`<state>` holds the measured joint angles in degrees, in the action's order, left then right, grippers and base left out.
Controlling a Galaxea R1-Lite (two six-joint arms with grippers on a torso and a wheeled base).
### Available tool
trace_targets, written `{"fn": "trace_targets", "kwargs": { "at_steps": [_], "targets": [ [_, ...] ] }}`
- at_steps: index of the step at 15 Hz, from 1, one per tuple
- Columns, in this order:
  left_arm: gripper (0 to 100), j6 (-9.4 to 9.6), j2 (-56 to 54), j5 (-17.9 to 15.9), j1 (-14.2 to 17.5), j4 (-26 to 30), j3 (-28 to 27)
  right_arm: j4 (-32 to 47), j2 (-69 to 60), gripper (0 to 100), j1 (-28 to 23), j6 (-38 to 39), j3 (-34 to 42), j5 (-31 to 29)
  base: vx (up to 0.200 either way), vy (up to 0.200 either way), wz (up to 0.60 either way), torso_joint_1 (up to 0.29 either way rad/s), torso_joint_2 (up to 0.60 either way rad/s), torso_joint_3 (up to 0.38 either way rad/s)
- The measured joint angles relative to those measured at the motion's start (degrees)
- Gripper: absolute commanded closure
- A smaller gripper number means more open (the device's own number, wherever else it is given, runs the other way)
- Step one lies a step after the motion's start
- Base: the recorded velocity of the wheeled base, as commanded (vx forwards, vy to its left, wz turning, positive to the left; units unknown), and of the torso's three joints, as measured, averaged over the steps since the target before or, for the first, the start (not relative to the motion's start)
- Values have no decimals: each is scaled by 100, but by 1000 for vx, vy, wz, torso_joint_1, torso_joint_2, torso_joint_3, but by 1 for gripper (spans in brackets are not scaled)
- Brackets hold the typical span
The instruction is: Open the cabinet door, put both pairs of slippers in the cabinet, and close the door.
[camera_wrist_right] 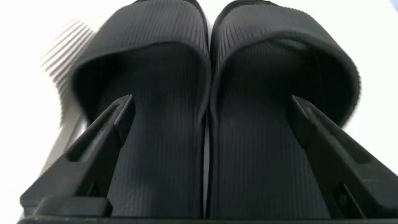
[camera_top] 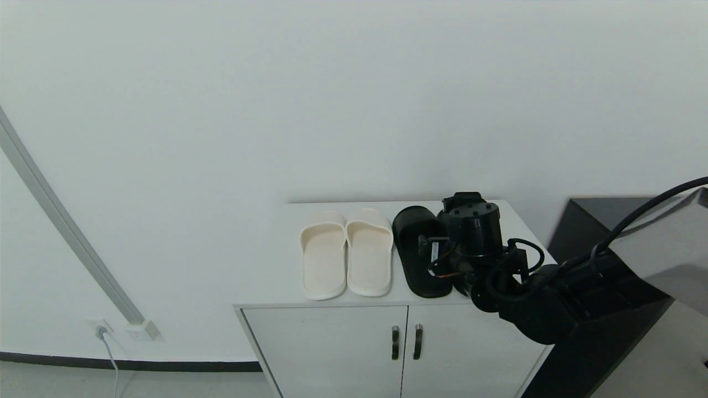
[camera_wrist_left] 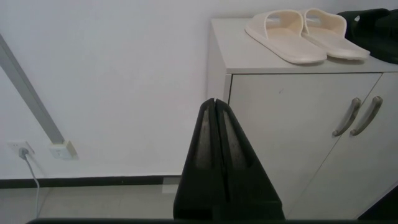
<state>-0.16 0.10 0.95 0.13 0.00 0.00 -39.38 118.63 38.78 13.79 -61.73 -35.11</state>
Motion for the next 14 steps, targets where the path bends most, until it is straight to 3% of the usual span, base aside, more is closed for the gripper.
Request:
{"fn": "trace_targets", "kwargs": {
  "at_steps": [12,13,14],
  "targets": [
    [100,0,0,-9,-4,0,0,21,935,0,-417,-224,-1232,137,0,0,0,0,0,0],
    [100,0,0,-11,-4,0,0,21,974,100,-427,-224,-1279,134,0,0,0,0,0,0],
    [100,0,0,-11,-4,0,0,16,1012,100,-430,-227,-1313,132,0,0,0,0,0,0]
  ]
}}
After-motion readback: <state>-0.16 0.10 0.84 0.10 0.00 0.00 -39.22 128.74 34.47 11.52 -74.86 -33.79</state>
